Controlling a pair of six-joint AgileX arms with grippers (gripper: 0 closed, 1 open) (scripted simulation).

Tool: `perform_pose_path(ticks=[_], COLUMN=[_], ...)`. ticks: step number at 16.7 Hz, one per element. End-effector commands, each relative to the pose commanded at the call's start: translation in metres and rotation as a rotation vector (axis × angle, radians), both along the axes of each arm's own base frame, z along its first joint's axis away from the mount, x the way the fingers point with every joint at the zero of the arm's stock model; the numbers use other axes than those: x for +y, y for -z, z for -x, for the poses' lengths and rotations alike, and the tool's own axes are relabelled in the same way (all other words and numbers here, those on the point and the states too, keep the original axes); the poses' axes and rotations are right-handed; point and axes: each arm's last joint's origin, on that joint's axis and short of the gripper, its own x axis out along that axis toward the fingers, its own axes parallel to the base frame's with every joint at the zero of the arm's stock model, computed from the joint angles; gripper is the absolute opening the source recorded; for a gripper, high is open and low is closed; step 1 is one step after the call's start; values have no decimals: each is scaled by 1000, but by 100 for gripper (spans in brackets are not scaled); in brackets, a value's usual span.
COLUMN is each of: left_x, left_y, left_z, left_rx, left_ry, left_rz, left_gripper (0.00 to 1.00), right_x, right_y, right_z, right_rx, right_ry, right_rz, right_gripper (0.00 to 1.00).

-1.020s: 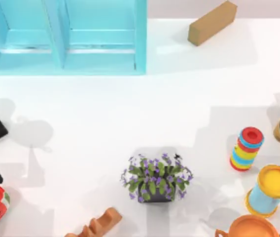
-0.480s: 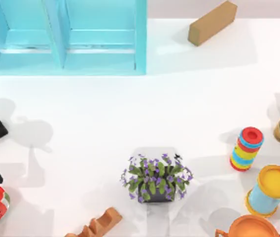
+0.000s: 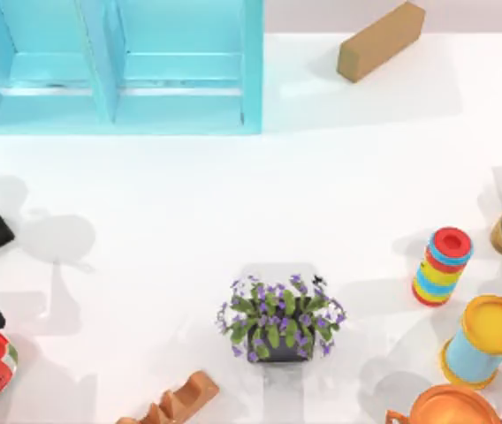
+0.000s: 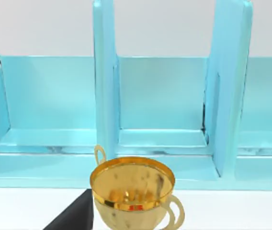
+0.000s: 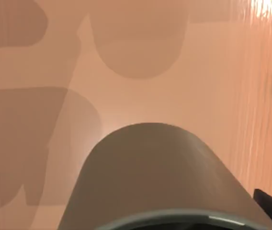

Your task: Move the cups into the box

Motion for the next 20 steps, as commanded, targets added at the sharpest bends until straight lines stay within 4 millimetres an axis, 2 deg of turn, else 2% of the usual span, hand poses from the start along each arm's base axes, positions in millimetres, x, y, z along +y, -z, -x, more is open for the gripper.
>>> perform_pose_path(ticks=[2, 6, 19, 20], left_x=[0, 0, 0, 0], left_y=[0, 0, 0, 0], left_z=[0, 0, 0, 0], left_rx=[0, 0, 0, 0], left_ry=[0, 0, 0, 0], left_rz=[0, 0, 0, 0], left_gripper=[100, 100, 100, 100], right_x=[1, 2, 2, 2], right_y=[12, 13, 13, 13], right_z=[0, 0, 0, 0], right_rx=[6, 7, 7, 7], right_ry=[1, 0, 0, 0], right_rz=[-2, -3, -3, -3], right_gripper=[0, 0, 98, 100])
